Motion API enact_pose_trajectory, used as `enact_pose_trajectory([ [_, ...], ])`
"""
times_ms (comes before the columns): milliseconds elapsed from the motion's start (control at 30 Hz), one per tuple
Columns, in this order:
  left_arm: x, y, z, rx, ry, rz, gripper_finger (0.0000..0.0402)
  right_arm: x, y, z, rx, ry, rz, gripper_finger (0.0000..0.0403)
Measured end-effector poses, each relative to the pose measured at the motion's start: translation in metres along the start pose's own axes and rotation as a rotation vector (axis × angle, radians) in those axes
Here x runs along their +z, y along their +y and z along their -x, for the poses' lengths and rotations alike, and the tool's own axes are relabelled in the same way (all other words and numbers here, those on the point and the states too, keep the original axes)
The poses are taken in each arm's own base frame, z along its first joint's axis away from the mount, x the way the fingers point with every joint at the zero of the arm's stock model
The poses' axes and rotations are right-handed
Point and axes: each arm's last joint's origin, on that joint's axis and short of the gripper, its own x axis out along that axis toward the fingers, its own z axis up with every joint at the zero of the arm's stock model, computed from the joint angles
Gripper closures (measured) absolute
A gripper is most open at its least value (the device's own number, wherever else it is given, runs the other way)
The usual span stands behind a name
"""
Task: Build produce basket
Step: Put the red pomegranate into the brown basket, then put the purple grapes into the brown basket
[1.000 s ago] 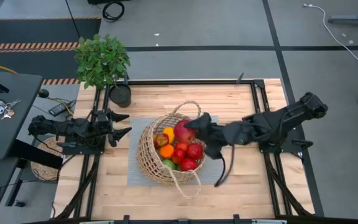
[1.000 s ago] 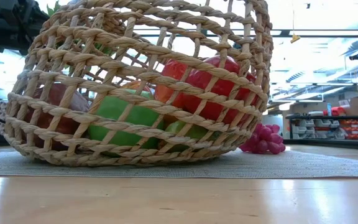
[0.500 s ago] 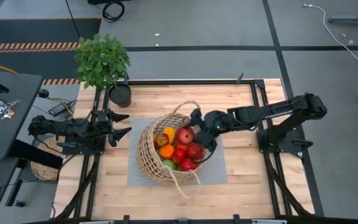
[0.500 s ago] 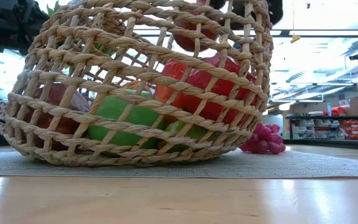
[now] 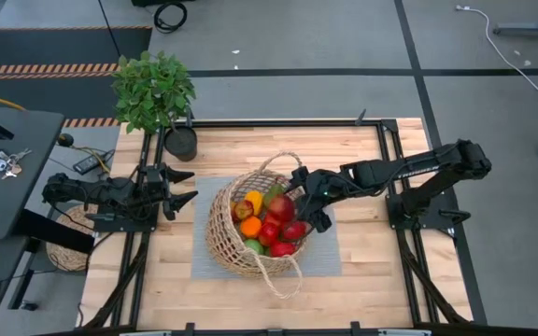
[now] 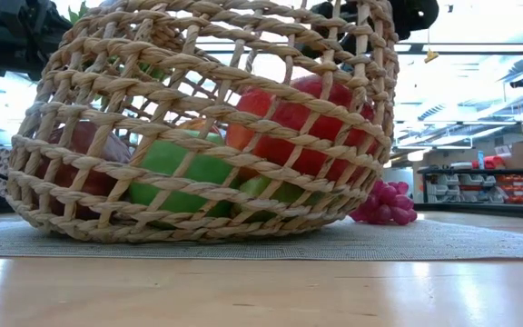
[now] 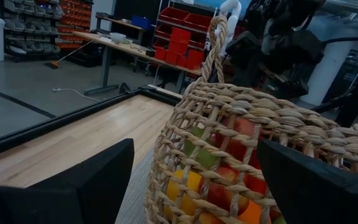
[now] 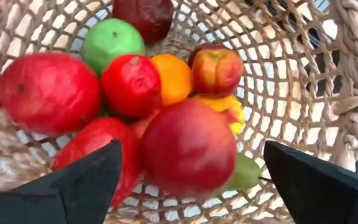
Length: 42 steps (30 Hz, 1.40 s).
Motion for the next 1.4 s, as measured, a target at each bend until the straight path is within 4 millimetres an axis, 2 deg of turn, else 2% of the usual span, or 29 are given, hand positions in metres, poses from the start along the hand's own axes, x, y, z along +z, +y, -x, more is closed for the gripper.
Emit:
enact_pose_trajectory([
  [200,0.0,0.0,0.0,0.0,0.0,0.0,0.0054,0.01,-0.006,0.027,-0.013,0.018,0.006,0.0016],
  [333,0.0,0.0,0.0,0.0,0.0,0.0,0.0054,0.005,-0.006,0.045,-0.007,0.04,-0.029,0.0016],
  [433,0.0,0.0,0.0,0.0,0.0,0.0,0.0054,-0.007,-0.007,0.051,0.001,0.095,-0.07,0.0019],
  [600,0.0,0.0,0.0,0.001,0.0,0.0,0.0054,-0.04,-0.002,0.045,0.021,0.137,-0.12,0.0033],
  [767,0.0,0.0,0.0,0.0,0.0,0.0,0.0054,-0.08,0.005,0.019,0.001,0.108,-0.18,0.005],
  [967,0.0,0.0,0.0,0.0,0.0,0.0,0.0054,-0.121,0.016,-0.009,0.016,0.063,-0.243,0.0051],
  [1167,0.0,0.0,0.0,0.0,0.0,0.0,0.0054,-0.143,0.022,-0.018,0.1,0.019,-0.368,0.005],
  [1400,0.0,0.0,0.0,0.0,0.0,0.0,0.0054,-0.159,0.03,-0.028,0.098,-0.015,-0.331,0.0051],
])
